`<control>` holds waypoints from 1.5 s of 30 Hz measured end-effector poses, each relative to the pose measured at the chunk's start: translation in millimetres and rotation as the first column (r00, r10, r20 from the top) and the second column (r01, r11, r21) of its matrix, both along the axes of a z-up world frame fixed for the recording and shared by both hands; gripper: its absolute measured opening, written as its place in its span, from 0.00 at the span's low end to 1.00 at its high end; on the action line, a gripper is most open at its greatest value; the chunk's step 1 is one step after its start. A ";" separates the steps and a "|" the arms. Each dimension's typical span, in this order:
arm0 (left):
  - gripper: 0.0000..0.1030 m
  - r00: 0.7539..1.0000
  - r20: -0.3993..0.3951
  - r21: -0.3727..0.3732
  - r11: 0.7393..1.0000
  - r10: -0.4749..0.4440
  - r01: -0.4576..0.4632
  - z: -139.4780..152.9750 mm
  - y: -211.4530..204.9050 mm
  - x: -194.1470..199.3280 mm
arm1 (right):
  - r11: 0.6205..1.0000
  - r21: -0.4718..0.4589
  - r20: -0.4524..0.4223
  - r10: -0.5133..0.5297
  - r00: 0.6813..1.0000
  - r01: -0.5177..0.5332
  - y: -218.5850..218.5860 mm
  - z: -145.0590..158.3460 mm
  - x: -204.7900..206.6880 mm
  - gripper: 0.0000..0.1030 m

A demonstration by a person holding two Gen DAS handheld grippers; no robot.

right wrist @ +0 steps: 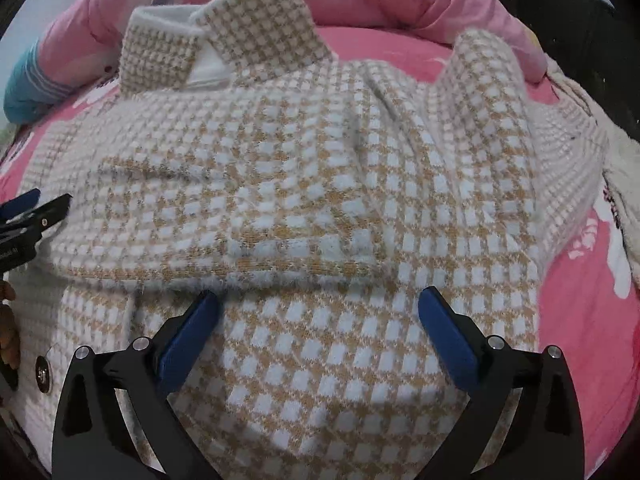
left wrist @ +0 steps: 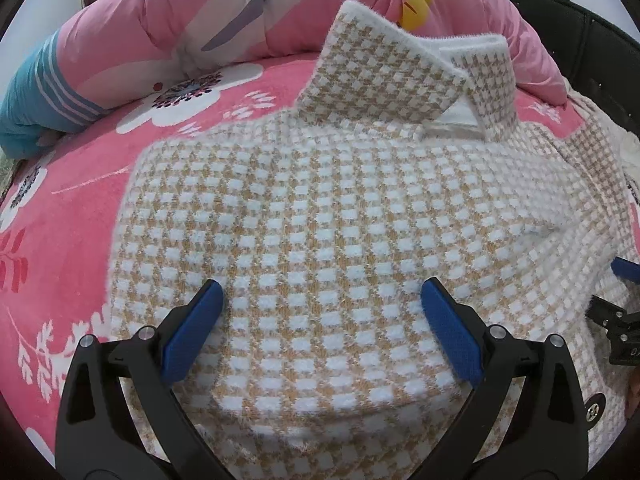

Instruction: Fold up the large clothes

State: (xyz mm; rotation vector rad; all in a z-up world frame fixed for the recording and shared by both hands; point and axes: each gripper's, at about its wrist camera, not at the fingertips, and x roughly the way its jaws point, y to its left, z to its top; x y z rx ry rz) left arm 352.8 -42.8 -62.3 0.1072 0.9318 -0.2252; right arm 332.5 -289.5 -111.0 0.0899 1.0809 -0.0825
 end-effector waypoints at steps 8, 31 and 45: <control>0.93 1.000 0.015 0.012 1.000 -0.008 0.008 -1.2 -3.6 -6.5 | 1.000 0.010 0.048 -0.005 0.999 0.005 -10.4 3.6 -18.9 0.94; 0.94 0.986 0.047 -0.089 0.983 -0.159 0.163 0.2 -88.3 0.0 | 0.997 0.049 0.071 0.048 0.996 -0.052 -14.1 7.2 -15.8 0.94; 0.94 0.983 0.089 -0.166 0.971 -0.161 0.174 -4.7 -78.9 -4.8 | 0.950 0.232 0.161 -0.251 0.955 0.210 -225.1 67.9 -25.2 0.94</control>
